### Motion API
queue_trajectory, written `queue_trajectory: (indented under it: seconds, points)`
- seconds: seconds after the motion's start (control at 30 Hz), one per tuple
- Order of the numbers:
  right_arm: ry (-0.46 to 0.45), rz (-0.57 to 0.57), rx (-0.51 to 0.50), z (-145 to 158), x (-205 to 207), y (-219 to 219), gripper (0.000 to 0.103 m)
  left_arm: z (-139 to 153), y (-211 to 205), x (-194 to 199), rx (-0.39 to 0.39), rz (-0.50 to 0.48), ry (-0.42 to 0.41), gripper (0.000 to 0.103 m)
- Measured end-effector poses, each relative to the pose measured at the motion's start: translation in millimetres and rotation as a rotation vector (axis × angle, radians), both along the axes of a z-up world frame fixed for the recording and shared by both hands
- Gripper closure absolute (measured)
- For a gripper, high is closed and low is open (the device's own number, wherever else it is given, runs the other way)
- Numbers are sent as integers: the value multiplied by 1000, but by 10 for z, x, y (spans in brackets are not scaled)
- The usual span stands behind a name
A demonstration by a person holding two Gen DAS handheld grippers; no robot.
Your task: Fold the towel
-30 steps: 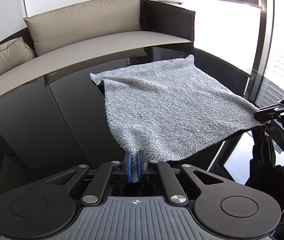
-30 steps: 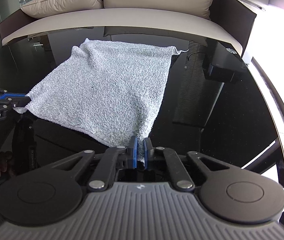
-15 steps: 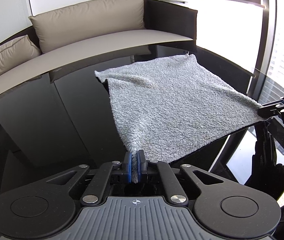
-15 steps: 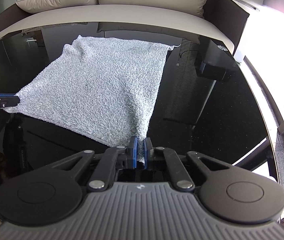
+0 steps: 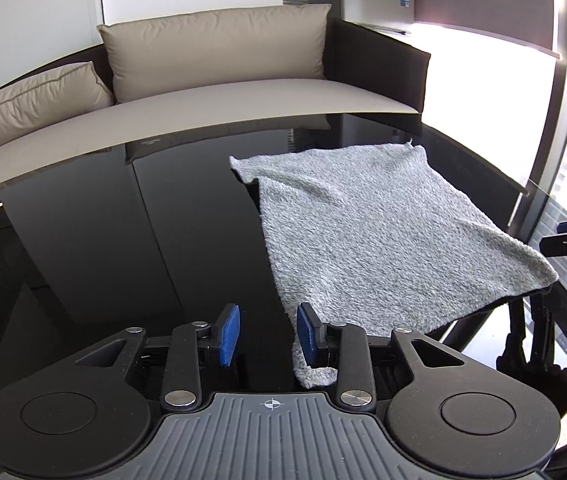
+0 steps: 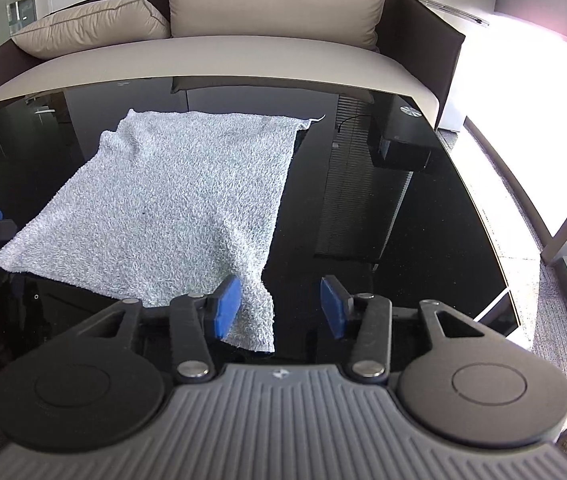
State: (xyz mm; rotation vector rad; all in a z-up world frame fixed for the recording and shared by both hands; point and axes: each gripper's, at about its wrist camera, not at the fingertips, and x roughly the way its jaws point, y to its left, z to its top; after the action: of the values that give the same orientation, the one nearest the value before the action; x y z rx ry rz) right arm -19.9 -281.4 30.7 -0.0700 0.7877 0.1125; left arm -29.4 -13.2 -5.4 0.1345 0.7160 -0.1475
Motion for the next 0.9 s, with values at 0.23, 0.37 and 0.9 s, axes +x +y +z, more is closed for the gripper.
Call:
queue_trajectory:
  seconds: [0.23,0.37,0.9]
  points:
    - [27,11,-53,-138,84,54,55,-115,-70,42,47,-29,42,71]
    - [33,16,-89,-214,38,61,55,-148,-100,-13,85,-41,34,71]
    - [5,-27,-33,-120,-42,-57,54,-107,-58,-93,98,-21,7,68]
